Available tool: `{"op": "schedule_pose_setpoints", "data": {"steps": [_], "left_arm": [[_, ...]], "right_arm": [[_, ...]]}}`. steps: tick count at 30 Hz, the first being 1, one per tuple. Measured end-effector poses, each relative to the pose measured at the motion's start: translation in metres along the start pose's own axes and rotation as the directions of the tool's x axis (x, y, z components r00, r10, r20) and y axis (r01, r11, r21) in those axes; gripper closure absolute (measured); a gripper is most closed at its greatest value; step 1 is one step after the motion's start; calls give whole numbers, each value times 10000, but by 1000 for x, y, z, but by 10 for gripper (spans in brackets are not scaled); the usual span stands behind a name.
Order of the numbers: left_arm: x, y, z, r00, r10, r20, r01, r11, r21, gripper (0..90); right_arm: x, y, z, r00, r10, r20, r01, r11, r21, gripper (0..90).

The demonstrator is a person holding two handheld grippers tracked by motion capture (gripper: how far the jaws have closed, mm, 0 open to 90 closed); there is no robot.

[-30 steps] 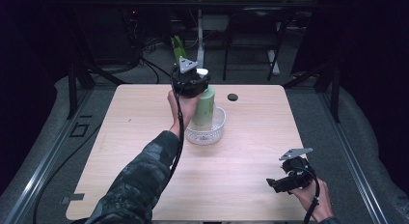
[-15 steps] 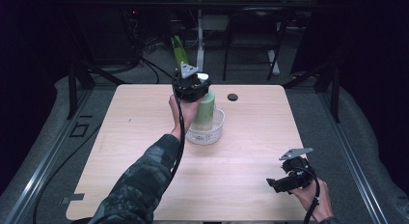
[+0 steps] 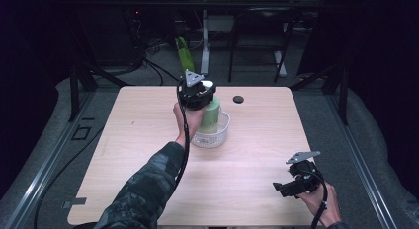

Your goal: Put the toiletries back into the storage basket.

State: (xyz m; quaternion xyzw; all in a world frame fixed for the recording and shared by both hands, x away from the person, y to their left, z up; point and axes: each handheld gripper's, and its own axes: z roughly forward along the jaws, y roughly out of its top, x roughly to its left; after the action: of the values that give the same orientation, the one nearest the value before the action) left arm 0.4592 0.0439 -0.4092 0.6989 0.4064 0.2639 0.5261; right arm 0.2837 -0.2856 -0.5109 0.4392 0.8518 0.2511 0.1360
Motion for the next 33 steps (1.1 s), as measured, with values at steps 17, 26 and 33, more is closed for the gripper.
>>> {"op": "schedule_pose_setpoints", "data": {"steps": [17,26,33], "left_arm": [[0,-11,-14,9999,125,-40,-127,9994,-335,675],[0,-10,-15,9996,288,-30,-288,9993,-224,672],[1,-9,-14,9997,226,4,-226,9997,-48,590]], "right_arm": [[1,0,0,9999,-114,30,114,9999,55,56],[1,0,0,9999,-122,48,122,9999,38,57],[1,0,0,9999,-132,37,131,9999,43,57]]}}
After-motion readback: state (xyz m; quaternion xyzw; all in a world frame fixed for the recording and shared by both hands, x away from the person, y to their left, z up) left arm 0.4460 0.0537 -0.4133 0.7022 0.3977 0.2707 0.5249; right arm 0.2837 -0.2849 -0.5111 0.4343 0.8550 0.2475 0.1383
